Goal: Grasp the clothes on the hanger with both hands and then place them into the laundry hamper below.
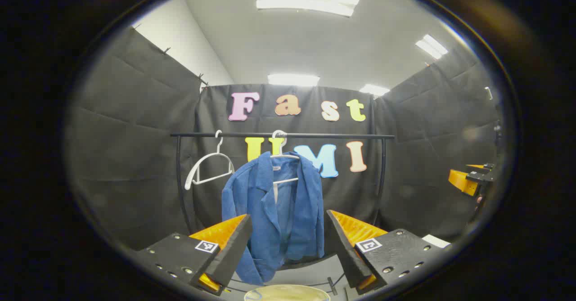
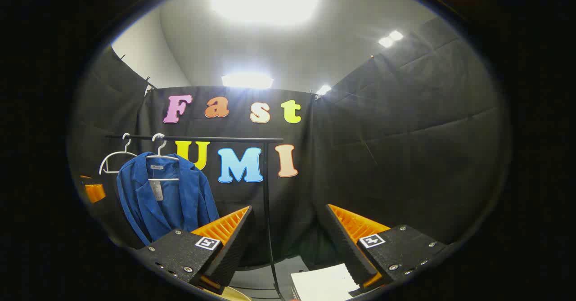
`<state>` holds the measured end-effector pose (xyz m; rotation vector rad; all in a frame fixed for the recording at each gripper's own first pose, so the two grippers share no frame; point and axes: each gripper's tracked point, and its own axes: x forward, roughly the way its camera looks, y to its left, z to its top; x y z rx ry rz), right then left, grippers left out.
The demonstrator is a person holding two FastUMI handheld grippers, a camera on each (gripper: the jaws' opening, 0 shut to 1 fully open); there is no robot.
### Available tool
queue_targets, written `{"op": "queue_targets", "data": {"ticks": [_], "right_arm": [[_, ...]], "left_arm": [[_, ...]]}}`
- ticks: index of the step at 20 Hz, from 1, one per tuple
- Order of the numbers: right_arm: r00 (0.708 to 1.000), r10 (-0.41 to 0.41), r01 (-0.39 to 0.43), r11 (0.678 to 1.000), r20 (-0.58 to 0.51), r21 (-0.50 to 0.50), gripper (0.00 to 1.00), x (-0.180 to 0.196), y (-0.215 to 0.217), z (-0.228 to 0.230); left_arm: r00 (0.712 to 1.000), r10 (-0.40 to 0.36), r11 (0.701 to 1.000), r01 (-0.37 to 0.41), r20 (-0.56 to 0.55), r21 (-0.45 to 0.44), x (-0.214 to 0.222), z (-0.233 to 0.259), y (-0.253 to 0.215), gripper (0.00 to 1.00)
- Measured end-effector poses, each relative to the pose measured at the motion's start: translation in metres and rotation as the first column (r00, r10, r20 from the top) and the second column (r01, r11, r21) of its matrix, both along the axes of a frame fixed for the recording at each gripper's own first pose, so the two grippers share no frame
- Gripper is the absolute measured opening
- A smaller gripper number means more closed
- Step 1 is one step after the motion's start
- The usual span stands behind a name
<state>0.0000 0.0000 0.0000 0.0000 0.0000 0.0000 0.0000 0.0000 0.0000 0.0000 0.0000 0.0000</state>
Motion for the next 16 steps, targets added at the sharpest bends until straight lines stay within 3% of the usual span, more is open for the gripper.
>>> {"op": "queue_targets", "data": {"ticks": [10,16], "right_arm": [[1.0,0.027,-0.027,1.0,-0.011,-0.015,0.93,-0.008,0.009,0.002],[0.997,0.071,-0.071,0.997,-0.031,-0.025,0.96,-0.004,0.028,-0.002]], "left_arm": [[0.999,0.035,0.999,-0.035,-0.007,-0.027,-0.021,-0.004,0.018,0.93],[0.997,0.072,0.997,-0.073,-0.023,-0.039,-0.011,-0.02,0.027,0.93]]}}
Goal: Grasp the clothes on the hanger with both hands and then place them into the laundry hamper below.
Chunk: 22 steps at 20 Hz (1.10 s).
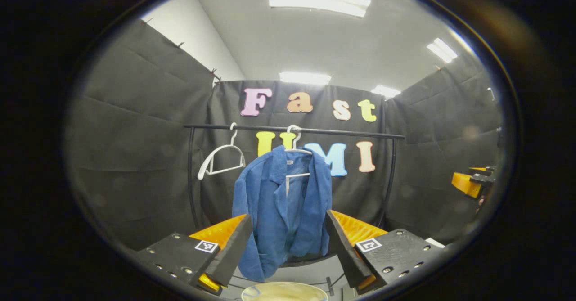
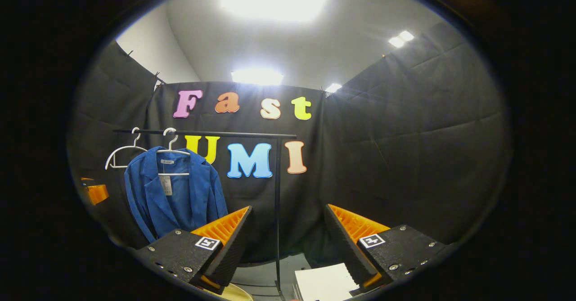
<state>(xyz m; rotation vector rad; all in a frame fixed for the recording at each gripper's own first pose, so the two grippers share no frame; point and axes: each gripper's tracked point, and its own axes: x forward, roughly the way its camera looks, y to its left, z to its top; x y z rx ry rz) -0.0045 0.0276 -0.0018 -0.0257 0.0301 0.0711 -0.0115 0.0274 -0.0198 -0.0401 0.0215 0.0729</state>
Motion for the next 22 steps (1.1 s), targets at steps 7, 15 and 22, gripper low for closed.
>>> {"op": "queue_targets", "data": {"ticks": [7,15,22], "right_arm": [[0.995,0.093,-0.093,0.996,-0.037,-0.006,0.96,0.003,0.039,-0.006],[0.977,0.198,-0.198,0.98,-0.081,0.014,0.96,0.051,0.097,0.002],[0.94,0.333,-0.325,0.94,-0.076,0.101,0.96,0.115,0.161,-0.004]], "left_arm": [[0.999,0.05,0.998,-0.051,-0.016,-0.046,-0.017,-0.008,0.021,0.94],[0.987,0.151,0.988,-0.151,-0.044,0.016,0.014,-0.009,0.03,0.93],[0.993,0.119,0.992,-0.119,-0.006,-0.048,0.052,0.017,0.017,0.93]]}}
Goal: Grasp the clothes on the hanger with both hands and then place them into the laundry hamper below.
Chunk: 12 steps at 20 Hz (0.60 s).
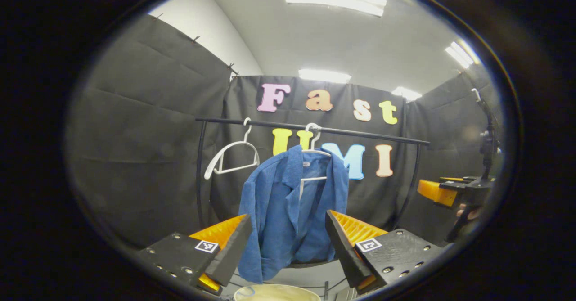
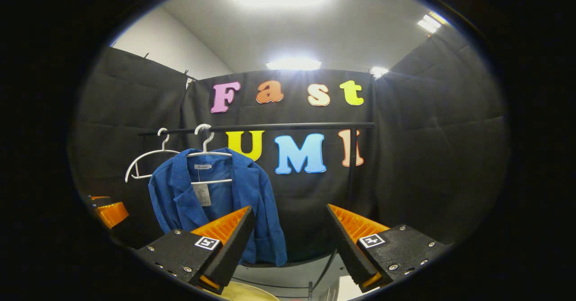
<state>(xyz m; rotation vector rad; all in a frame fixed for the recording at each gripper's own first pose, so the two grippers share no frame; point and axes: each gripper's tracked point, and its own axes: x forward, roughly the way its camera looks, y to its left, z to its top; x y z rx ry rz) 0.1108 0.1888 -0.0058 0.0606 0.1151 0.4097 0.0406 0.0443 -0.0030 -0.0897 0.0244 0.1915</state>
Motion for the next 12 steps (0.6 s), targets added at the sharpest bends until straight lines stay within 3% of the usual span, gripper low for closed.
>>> {"op": "queue_targets", "data": {"ticks": [6,12], "right_arm": [[0.983,0.171,-0.169,0.985,-0.062,0.03,0.96,0.065,0.068,-0.033],[0.933,0.326,-0.314,0.944,-0.151,0.097,0.96,0.117,0.133,-0.067]], "left_arm": [[0.998,0.067,0.996,-0.068,-0.009,-0.052,0.07,0.0,0.002,0.93],[0.988,0.14,0.988,-0.144,-0.066,-0.05,0.14,-0.025,0.01,0.94]]}}
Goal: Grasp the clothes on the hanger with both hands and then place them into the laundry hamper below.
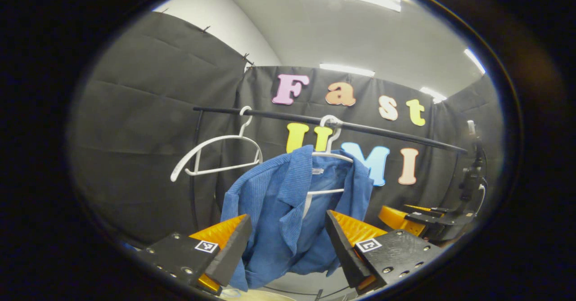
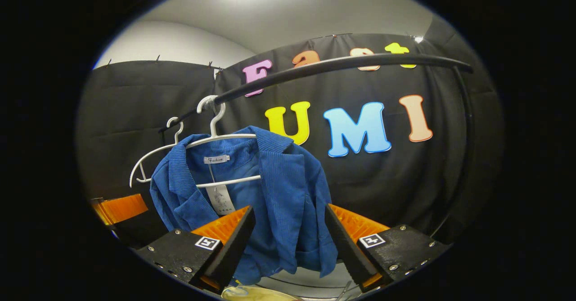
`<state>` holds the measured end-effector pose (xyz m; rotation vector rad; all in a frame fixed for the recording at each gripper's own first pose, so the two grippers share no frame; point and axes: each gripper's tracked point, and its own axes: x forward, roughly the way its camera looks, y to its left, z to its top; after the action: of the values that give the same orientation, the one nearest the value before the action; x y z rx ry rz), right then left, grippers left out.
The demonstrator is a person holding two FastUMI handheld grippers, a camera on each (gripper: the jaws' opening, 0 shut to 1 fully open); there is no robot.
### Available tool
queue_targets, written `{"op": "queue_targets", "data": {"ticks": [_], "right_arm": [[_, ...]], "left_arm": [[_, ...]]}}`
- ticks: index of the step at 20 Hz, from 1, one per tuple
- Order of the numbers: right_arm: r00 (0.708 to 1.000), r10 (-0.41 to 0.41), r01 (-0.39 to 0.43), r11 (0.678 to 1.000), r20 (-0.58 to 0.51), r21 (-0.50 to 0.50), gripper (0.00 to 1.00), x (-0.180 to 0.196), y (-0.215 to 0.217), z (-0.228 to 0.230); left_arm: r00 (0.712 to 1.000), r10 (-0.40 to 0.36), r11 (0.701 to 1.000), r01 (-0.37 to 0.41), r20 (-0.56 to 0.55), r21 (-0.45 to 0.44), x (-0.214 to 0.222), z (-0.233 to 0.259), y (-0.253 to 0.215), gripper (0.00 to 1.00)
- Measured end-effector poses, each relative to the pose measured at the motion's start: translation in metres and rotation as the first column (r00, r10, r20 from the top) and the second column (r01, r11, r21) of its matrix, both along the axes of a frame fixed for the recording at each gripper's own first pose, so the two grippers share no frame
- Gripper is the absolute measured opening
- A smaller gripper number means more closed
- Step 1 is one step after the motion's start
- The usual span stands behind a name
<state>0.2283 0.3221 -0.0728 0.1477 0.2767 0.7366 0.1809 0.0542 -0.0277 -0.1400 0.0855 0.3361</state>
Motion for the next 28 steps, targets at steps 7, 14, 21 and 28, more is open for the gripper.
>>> {"op": "queue_targets", "data": {"ticks": [7,14,21,28], "right_arm": [[0.995,0.088,-0.088,0.996,-0.05,0.001,0.92,0.037,0.045,-0.032],[0.988,0.142,-0.143,0.99,-0.068,-0.006,0.95,0.055,0.074,-0.051],[0.986,0.153,-0.152,0.988,-0.066,0.02,0.95,0.07,0.088,-0.055],[0.975,0.186,-0.179,0.981,-0.119,0.07,0.69,0.068,0.088,-0.058]], "left_arm": [[0.994,0.087,0.996,-0.086,-0.07,0.024,0.051,-0.02,0.009,0.94],[0.977,0.192,0.981,-0.192,-0.094,0.009,0.093,-0.037,0.024,0.94],[0.942,0.317,0.948,-0.312,-0.109,0.06,0.102,-0.043,0.046,0.93],[0.945,0.309,0.951,-0.303,-0.109,0.067,0.108,-0.049,0.04,0.43]]}}
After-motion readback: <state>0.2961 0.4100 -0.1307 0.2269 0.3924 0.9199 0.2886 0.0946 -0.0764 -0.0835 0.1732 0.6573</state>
